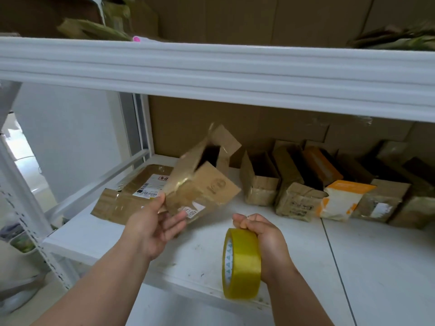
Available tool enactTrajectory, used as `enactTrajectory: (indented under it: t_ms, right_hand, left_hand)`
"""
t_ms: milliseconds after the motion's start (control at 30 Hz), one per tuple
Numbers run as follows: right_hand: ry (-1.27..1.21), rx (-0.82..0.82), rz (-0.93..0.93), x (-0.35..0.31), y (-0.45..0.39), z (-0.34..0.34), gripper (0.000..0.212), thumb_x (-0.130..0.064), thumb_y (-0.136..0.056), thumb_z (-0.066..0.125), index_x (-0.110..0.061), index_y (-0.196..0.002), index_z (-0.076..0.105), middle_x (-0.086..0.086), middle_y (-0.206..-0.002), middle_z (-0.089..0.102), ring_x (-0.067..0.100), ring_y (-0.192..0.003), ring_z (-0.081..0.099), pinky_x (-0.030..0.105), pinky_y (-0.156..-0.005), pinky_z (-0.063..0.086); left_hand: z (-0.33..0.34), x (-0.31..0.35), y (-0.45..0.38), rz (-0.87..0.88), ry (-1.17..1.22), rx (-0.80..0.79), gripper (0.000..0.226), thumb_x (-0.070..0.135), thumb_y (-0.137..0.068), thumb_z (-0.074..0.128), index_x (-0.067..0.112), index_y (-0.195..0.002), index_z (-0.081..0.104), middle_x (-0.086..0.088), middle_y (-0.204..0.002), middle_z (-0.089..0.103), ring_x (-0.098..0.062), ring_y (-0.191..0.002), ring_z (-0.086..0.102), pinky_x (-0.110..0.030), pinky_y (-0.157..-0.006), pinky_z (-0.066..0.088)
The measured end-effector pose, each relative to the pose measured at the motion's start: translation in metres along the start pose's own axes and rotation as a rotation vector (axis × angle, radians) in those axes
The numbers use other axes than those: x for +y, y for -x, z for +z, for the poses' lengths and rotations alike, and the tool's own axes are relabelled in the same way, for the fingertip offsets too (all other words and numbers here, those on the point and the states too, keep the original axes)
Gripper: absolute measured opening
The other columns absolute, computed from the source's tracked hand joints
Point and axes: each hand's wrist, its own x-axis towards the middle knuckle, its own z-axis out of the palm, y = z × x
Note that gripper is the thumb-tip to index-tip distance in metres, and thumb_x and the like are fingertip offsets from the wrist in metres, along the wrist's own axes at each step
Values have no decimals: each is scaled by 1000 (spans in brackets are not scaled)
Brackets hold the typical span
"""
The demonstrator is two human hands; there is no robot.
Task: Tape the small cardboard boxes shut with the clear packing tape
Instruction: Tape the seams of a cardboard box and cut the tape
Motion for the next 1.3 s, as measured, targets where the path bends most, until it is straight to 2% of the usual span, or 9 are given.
enactTrajectory:
  t_ms: [100, 233, 333, 467, 633, 833, 900, 1067, 1300]
  right_hand:
    - [-5, -16, -6, 0, 4, 3, 22, 3, -87, 59, -10, -69, 58, 4, -98, 73, 15, -71, 66, 31, -65, 49]
    - [14, -61, -18, 1, 5, 5, 31, 5, -87, 59, -12, -62, 62, 10, -85, 71, 24, -69, 63, 35, -68, 48]
    - [50, -66, -18, -1, 4, 4, 38, 6, -88, 57, -16, -57, 65, 9, -85, 74, 25, -72, 65, 35, -69, 49]
    - [163, -15, 1, -1, 0, 2, 19, 5, -88, 56, -8, -78, 65, -1, -69, 73, 21, -68, 67, 31, -67, 51]
    - [178, -18, 15, -5, -18, -4, 26, 7, -87, 58, -10, -68, 64, 3, -76, 75, 26, -74, 69, 39, -76, 54]
    - [343, -6, -31, -14, -52, -6, 35, -2, -87, 62, -19, -56, 64, 6, -74, 60, 22, -78, 58, 36, -79, 46]
    - [358, -12, -11, -18, -61, -5, 33, -4, -86, 63, -19, -57, 63, 6, -72, 59, 24, -80, 58, 38, -79, 47]
    - [391, -53, 27, -20, -84, -4, 36, -8, -85, 66, -24, -54, 69, 13, -93, 73, 31, -97, 66, 48, -97, 51]
    - [433, 17, -2, -29, -118, 0, 15, -17, -92, 63, -20, -78, 67, 7, -95, 70, 25, -96, 64, 45, -98, 51]
  left_hand:
    - [1, -11, -3, -169, 22, -59, 28, 40, -98, 54, 14, -102, 62, -15, -86, 70, -23, -60, 73, -40, -50, 60]
    - [7, -32, -5, -278, -84, -159, 39, 43, -102, 44, 11, -105, 65, -12, -76, 71, -19, -58, 69, -38, -63, 61]
    - [13, -42, -9, -285, -146, -152, 41, 40, -104, 41, 8, -118, 63, -17, -82, 72, -23, -66, 68, -44, -74, 59]
    - [17, -50, -15, -223, -251, -120, 29, 27, -108, 33, 16, -125, 54, -24, -100, 71, -31, -73, 68, -49, -63, 61]
    - [27, -54, -15, -187, -277, -134, 25, 25, -103, 48, 5, -104, 64, -19, -90, 73, -28, -75, 66, -41, -68, 61]
    - [49, -65, -40, 10, -439, -33, 29, 22, -96, 64, 11, -122, 63, -9, -95, 69, -22, -77, 62, -29, -52, 57]
    - [56, -65, -52, 86, -558, 42, 36, 28, -94, 66, 19, -128, 62, -5, -103, 70, -24, -85, 68, -34, -60, 60]
    - [78, -66, -66, 92, -456, 2, 17, 21, -100, 56, 13, -114, 62, -6, -77, 67, -22, -65, 62, -32, -62, 54]
    - [91, -49, -97, -18, -324, -139, 17, 20, -102, 51, 11, -107, 64, -8, -80, 69, -19, -71, 58, -34, -71, 47]
